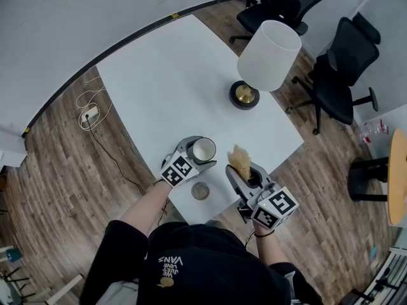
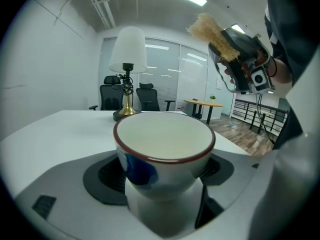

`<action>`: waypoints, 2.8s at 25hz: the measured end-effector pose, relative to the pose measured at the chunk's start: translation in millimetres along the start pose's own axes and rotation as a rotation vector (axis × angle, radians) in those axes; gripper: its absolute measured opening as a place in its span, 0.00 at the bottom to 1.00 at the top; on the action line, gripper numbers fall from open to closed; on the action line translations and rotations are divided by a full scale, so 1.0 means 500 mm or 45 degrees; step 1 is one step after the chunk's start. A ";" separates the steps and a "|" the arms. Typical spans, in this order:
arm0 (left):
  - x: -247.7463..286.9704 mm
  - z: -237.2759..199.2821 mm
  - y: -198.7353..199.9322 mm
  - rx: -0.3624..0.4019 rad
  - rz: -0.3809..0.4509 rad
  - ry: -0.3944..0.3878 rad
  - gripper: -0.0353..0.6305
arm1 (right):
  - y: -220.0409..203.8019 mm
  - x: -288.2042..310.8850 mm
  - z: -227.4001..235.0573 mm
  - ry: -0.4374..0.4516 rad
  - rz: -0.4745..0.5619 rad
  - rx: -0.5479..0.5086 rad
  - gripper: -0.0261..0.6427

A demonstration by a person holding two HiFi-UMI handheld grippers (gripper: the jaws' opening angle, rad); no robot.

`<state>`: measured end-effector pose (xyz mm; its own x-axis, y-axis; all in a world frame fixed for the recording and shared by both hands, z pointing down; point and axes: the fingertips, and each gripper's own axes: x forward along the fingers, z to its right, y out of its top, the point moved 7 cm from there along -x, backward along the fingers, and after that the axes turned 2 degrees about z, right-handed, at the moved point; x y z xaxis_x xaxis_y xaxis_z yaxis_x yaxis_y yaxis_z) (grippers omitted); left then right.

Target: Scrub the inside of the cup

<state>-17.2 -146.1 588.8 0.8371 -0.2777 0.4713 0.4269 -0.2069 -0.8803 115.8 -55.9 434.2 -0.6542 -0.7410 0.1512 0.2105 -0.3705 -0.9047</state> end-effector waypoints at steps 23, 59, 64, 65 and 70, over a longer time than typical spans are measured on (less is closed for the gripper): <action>-0.070 0.010 0.079 0.199 -0.101 0.091 0.66 | 0.014 0.030 -0.014 0.146 -0.223 -0.206 0.18; -0.172 0.104 0.143 0.693 -0.348 0.299 0.66 | 0.002 0.141 -0.087 0.304 -1.139 -1.119 0.18; -0.176 0.084 0.142 0.664 -0.345 0.310 0.66 | -0.017 0.125 -0.076 0.315 -1.258 -1.079 0.18; -0.175 0.082 0.141 0.664 -0.349 0.309 0.66 | -0.024 0.123 -0.081 0.334 -1.273 -1.071 0.18; -0.163 0.090 0.137 0.706 -0.370 0.281 0.66 | -0.033 0.131 -0.108 0.414 -1.264 -1.046 0.18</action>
<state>-40.7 -95.4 487.8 0.5967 -0.4810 0.6423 0.7870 0.1947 -0.5854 30.1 -68.2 437.3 -0.4409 -0.1451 0.8858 -0.8764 -0.1436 -0.4597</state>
